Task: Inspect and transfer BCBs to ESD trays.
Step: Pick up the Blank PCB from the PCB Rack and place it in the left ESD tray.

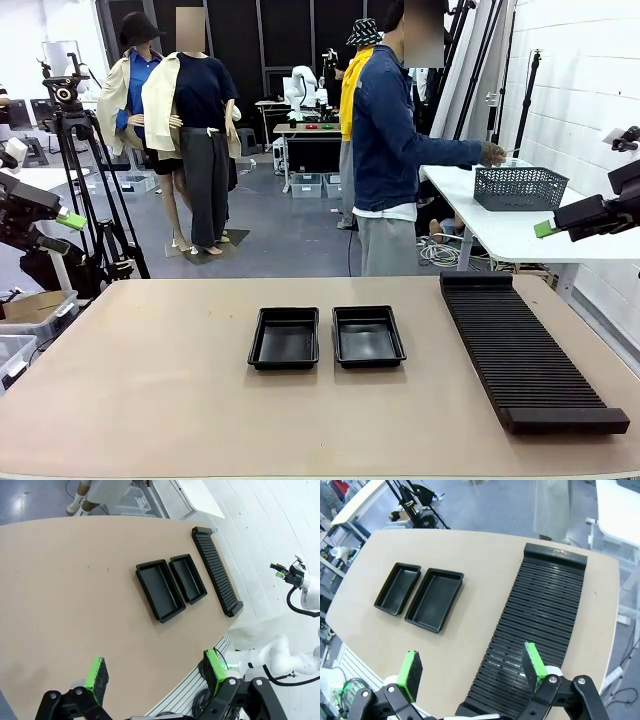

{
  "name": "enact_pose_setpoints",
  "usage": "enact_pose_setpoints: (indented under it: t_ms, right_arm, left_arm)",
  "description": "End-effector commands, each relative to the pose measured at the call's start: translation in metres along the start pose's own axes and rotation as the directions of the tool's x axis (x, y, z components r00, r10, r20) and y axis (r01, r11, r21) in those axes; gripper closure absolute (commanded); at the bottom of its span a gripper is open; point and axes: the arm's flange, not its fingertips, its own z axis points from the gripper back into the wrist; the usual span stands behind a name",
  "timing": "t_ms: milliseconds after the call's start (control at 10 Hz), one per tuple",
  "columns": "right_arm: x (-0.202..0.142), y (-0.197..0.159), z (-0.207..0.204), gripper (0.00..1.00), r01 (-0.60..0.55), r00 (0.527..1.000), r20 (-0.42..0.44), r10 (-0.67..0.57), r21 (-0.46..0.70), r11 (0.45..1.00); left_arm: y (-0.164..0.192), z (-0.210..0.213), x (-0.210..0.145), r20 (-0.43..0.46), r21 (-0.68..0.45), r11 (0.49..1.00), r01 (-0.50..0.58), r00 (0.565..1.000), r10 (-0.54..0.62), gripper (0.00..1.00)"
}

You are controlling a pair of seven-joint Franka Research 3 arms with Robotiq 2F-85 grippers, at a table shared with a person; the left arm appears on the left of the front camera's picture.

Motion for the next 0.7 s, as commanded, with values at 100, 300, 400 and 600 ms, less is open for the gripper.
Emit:
enact_pose_setpoints:
  t_ms: [100, 300, 400, 600]
  right_arm:
    - [-0.004, -0.014, 0.008, 0.00, -0.002, 1.000, 0.014, 0.001, 0.078, 0.997]
    - [-0.007, -0.048, 0.023, 0.00, 0.006, 1.000, -0.008, -0.004, 0.253, 0.967]
    - [-0.008, -0.065, 0.025, 0.00, 0.026, 0.999, -0.030, -0.017, 0.328, 0.944]
    - [-0.010, -0.088, 0.027, 0.00, 0.052, 0.998, -0.046, -0.036, 0.429, 0.902]
  left_arm:
    - [0.011, 0.008, 0.004, -0.008, -0.074, 0.997, -0.031, 0.999, 0.031, 0.00]
    - [0.038, 0.027, 0.006, -0.082, -0.227, 0.971, -0.071, 0.995, 0.054, 0.00]
    - [0.045, 0.030, 0.005, -0.114, -0.278, 0.957, -0.080, 0.992, 0.050, 0.00]
    - [0.058, 0.034, 0.008, -0.128, -0.312, 0.943, -0.118, 0.988, 0.082, 0.00]
